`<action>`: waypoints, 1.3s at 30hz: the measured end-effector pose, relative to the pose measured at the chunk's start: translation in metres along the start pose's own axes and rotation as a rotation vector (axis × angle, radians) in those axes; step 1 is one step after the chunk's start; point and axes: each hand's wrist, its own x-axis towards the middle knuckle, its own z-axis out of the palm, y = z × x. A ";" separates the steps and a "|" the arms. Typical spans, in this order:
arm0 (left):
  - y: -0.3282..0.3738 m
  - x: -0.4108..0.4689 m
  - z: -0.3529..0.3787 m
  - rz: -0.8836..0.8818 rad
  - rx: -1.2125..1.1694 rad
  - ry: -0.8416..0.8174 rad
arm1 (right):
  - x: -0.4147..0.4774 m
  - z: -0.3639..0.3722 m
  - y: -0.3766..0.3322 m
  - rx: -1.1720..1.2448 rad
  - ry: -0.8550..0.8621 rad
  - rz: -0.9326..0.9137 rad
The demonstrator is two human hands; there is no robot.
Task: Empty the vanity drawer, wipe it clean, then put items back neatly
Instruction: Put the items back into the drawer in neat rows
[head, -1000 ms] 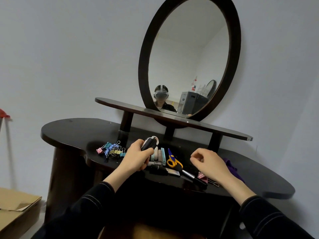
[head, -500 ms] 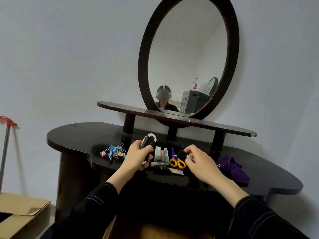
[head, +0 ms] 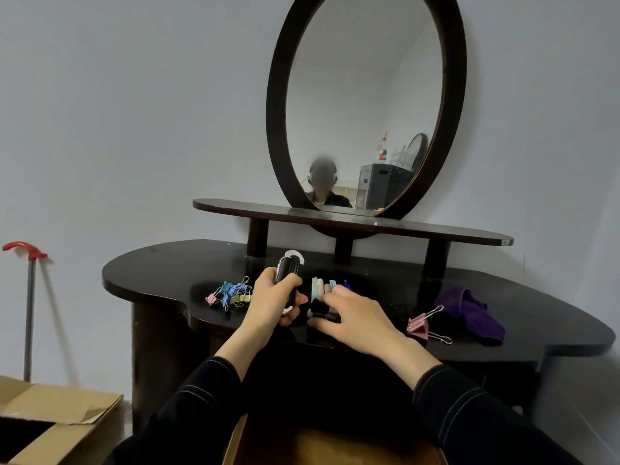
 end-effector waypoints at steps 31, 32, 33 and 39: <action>-0.002 -0.002 -0.004 0.018 -0.028 -0.029 | 0.081 -0.007 -0.003 0.088 -0.025 0.637; -0.002 -0.001 -0.004 0.017 -0.032 -0.034 | 0.085 -0.006 -0.004 0.059 -0.032 0.637; -0.003 -0.001 -0.004 0.018 -0.036 -0.038 | 0.089 -0.006 -0.006 0.035 -0.045 0.631; -0.002 -0.002 -0.003 0.027 -0.040 -0.048 | 0.105 -0.012 -0.015 -0.011 -0.222 0.620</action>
